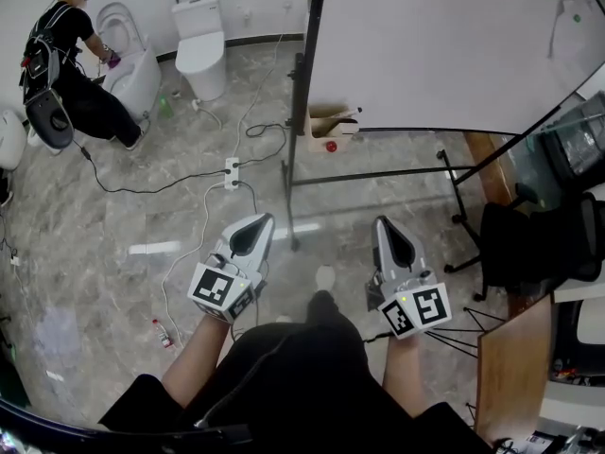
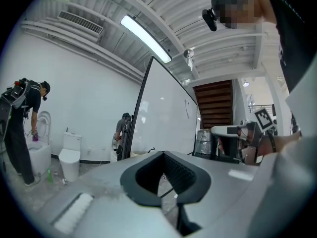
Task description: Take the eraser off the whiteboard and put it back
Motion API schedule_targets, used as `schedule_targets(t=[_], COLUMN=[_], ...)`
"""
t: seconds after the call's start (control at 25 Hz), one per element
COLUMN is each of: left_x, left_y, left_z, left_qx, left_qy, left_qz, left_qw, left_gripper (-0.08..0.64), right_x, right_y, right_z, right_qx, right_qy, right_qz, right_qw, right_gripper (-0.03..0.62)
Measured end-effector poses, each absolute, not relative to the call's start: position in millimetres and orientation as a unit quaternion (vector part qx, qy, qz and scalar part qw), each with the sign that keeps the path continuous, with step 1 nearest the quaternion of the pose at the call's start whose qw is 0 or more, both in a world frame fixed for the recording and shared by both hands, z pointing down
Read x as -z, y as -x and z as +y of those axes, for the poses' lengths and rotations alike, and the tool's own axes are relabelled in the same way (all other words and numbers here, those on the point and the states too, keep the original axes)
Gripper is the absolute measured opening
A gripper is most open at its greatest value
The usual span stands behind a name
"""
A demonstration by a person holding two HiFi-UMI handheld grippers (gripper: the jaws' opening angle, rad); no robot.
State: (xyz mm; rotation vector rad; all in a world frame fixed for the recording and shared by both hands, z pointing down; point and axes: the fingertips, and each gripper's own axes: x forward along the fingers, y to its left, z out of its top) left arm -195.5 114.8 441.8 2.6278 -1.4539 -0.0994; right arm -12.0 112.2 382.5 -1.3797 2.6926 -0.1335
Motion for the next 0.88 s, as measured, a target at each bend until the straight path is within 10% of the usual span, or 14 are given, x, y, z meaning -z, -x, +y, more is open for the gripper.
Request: schedule_targets(t=[0.88], left_x=[-434], left_y=[97], left_z=[-56], left_qx=[-0.042], left_qy=[-0.866], left_qz=[-0.496], left_qw=[0.05], left_gripper=[0.006], right_x=[-380], right_y=[-64], right_z=[-68], right_qx=[0.051], right_qy=[0.404], right_qz=[0.913], right_qw=[0.026], right_gripper=[0.009])
